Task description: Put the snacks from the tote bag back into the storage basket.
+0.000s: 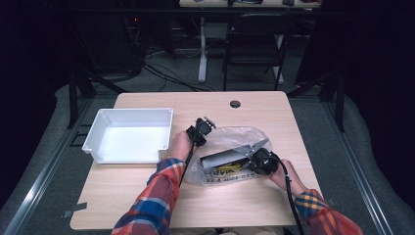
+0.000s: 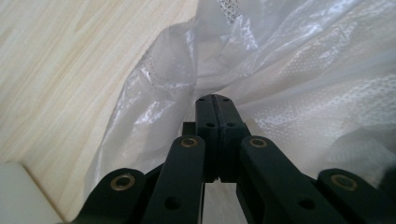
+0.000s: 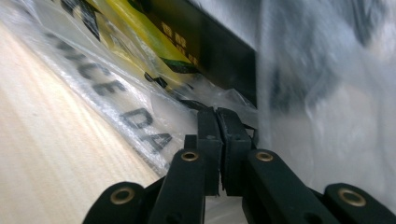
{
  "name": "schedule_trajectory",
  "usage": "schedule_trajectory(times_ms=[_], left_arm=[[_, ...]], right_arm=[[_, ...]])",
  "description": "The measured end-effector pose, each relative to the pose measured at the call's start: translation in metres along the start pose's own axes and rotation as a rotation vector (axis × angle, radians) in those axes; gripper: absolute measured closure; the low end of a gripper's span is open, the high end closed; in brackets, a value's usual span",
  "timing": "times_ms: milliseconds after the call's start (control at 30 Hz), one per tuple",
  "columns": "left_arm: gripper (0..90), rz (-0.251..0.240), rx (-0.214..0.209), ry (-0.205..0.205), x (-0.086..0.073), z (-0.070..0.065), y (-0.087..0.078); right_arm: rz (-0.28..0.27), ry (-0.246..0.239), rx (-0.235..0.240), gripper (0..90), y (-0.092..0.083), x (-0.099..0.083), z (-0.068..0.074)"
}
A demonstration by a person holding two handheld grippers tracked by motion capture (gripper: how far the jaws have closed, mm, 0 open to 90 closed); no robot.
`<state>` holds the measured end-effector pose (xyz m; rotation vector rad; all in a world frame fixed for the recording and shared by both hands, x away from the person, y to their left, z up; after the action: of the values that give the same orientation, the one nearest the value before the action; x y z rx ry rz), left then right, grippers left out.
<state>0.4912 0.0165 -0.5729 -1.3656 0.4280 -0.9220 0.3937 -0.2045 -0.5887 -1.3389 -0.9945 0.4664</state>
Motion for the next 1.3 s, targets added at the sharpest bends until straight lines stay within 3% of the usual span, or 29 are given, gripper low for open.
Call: schedule_trajectory(times_ms=[100, 367, 500, 633, 667, 833, 933, 1300], left_arm=[[83.6, -0.035, -0.029, 0.009, -0.004, -0.001, -0.014], [64.5, -0.127, -0.124, 0.087, -0.011, -0.015, -0.058], [59.6, -0.145, -0.204, 0.163, -0.01, -0.031, -0.071], [55.8, -0.13, -0.239, 0.21, -0.01, -0.04, -0.07], [54.1, -0.123, -0.254, 0.219, -0.01, -0.044, -0.068], [48.8, -0.081, -0.291, 0.231, -0.012, -0.05, -0.058], [47.0, -0.047, -0.302, 0.239, -0.014, -0.054, -0.052], [42.6, -0.038, -0.347, 0.243, -0.015, -0.057, -0.051]], right_arm=[[-0.029, -0.003, 0.011, 85.1, -0.008, 0.002, 0.001], [-0.082, -0.015, 0.028, 77.2, -0.028, 0.008, 0.004], [-0.094, -0.017, 0.043, 69.7, -0.037, 0.009, 0.004], [-0.104, -0.018, 0.064, 60.5, -0.044, 0.009, 0.002], [-0.111, -0.012, 0.07, 53.4, -0.049, 0.008, 0.002], [-0.123, 0.011, 0.081, 40.1, -0.057, 0.002, -0.005], [-0.134, 0.032, 0.084, 39.0, -0.058, -0.002, -0.01], [-0.135, 0.063, 0.083, 38.5, -0.059, -0.008, -0.019]])
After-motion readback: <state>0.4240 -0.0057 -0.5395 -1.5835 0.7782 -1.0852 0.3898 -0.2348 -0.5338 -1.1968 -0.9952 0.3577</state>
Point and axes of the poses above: each handheld gripper's, and its own axes: y roughly forward along the jaws, x roughly out of its top, z roughly to its left, the point moved 4 cm from there along y, roughly forward along the jaws, and after that the axes turned 9 degrees about z, right-handed, at the moved point
